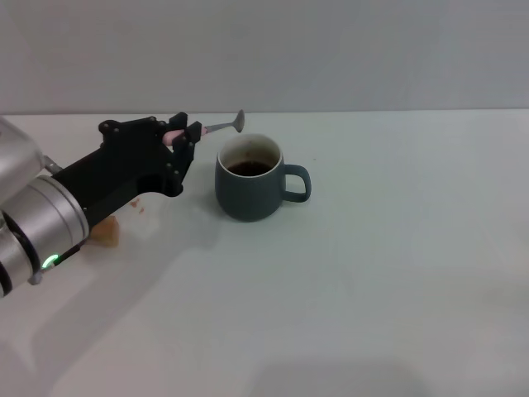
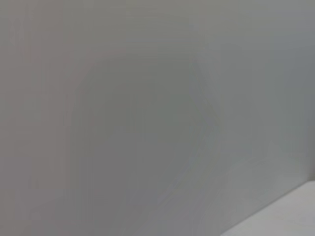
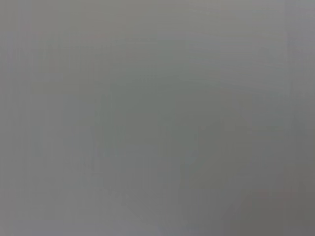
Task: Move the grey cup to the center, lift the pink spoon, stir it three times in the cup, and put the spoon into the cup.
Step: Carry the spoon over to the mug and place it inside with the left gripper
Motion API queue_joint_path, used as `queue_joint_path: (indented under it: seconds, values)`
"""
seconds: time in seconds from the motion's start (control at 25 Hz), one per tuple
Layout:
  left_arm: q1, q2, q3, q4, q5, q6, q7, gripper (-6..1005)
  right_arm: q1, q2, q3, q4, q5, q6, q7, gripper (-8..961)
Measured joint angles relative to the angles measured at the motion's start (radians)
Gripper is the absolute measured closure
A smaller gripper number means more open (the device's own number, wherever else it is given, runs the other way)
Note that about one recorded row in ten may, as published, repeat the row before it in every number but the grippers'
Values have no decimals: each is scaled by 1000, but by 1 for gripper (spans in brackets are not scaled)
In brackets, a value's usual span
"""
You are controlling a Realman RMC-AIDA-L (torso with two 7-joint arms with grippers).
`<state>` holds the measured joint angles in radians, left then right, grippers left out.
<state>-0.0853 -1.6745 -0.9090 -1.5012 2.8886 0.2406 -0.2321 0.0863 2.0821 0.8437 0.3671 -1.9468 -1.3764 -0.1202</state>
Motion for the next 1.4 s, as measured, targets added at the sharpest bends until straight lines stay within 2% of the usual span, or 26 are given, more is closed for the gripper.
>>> queue_joint_path:
  seconds: [0.12,0.48,0.8,1.12,1.4]
  values:
    - [-7,0,5,-14,0,-31,10,852,-3,0,0,0,0,0,0,954]
    - [-46,-30,7,-28,-1,-162,60,852,-3,-2,0,-7,0,-1,1,953]
    - [-68,-34,4,-21,-2,-195,60,851,-3,-2,0,-10,0,-1,1,953]
    - [-95,-38,4,-30,-2,-294,63,851,-1,-4,0,-10,0,-1,1,953]
    - [-110,-73,-20,-2,-4,-328,98,851,0,-4,0,-10,0,-2,1,954]
